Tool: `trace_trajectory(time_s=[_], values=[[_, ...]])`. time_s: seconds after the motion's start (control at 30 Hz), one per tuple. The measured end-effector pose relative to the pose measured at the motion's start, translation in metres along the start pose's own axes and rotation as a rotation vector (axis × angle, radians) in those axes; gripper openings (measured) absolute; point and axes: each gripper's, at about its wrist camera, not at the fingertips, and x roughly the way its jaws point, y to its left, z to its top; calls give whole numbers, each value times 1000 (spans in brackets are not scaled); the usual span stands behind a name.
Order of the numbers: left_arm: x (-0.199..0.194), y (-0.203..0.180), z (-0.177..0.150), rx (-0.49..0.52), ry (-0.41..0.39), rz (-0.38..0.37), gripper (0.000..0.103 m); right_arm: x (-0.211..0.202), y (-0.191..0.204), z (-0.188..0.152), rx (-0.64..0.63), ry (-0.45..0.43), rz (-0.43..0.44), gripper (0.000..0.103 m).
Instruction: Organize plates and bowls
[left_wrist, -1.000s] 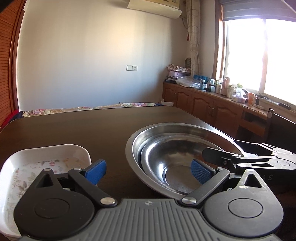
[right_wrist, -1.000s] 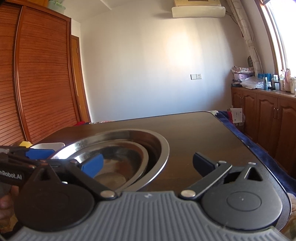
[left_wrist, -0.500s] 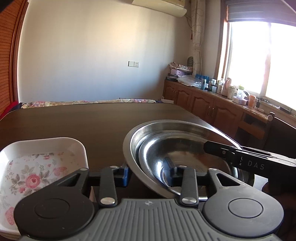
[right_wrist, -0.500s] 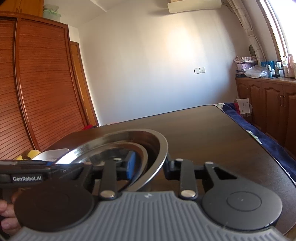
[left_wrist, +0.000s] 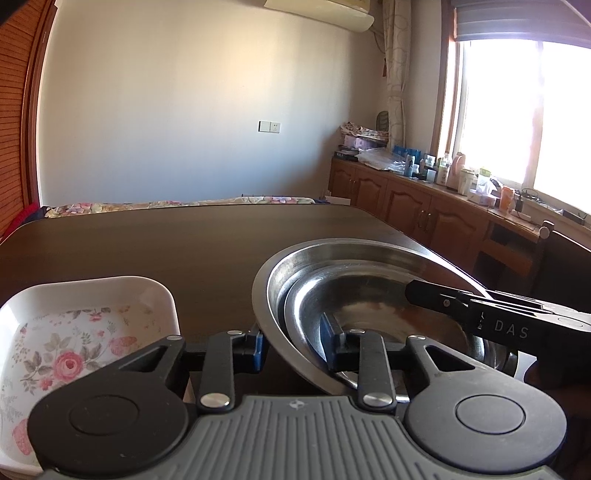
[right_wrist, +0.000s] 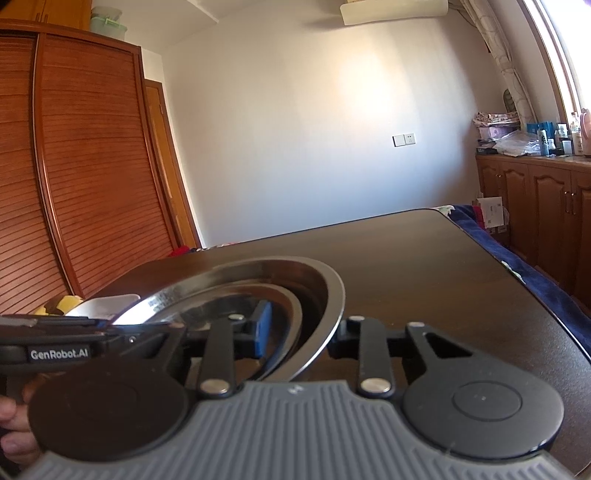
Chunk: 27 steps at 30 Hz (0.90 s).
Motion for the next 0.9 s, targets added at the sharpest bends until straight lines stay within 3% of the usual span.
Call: trace_trajectory(time_s=[0.67, 0.9], values=[[-32, 13, 39, -16, -48, -19, 29, -6, 20, 36, -25, -34, 10, 29], [-54, 29, 53, -12, -79, 19, 29, -4, 37, 46, -53, -54, 53, 29]])
